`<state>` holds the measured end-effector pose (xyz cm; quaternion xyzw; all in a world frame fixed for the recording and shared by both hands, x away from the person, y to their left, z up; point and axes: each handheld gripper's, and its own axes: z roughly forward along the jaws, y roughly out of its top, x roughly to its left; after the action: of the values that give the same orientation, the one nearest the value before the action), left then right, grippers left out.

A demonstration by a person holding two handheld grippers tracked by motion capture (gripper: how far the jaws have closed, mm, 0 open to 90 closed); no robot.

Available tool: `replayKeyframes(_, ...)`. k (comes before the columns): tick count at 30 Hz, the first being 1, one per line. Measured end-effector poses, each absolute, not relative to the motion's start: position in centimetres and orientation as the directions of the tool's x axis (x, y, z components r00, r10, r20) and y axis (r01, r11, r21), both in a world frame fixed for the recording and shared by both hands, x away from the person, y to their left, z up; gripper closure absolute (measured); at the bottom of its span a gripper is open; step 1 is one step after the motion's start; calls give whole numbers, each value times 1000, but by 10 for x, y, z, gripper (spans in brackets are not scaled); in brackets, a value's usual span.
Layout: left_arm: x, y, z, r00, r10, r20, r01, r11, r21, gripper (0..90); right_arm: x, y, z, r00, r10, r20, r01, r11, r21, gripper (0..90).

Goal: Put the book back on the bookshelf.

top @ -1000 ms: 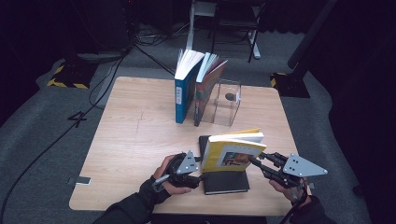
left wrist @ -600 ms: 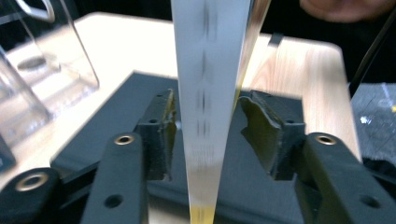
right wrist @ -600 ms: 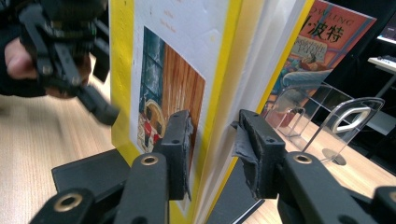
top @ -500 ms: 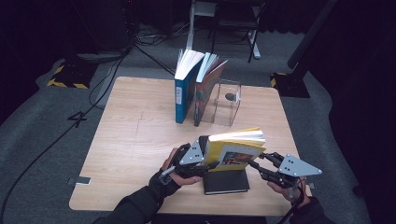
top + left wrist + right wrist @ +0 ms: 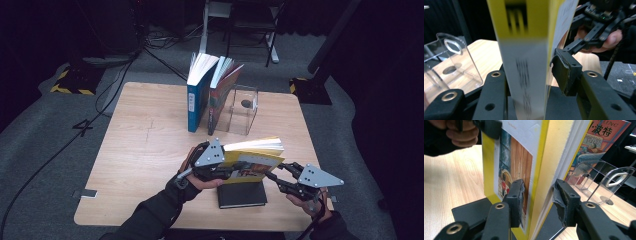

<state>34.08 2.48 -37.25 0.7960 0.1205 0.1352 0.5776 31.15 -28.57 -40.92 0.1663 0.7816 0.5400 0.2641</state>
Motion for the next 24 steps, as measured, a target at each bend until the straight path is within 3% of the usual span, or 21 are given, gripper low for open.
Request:
replayKeyframes(14, 348, 12, -351, 937, 334, 98, 20, -333, 943, 604, 314, -286, -411, -805, 549, -225, -5, 373, 928, 579)
replayKeyframes(24, 352, 7, -347, 937, 341, 83, 48, -358, 933, 708, 316, -288, -412, -798, 562, -218, 13, 377, 926, 502)
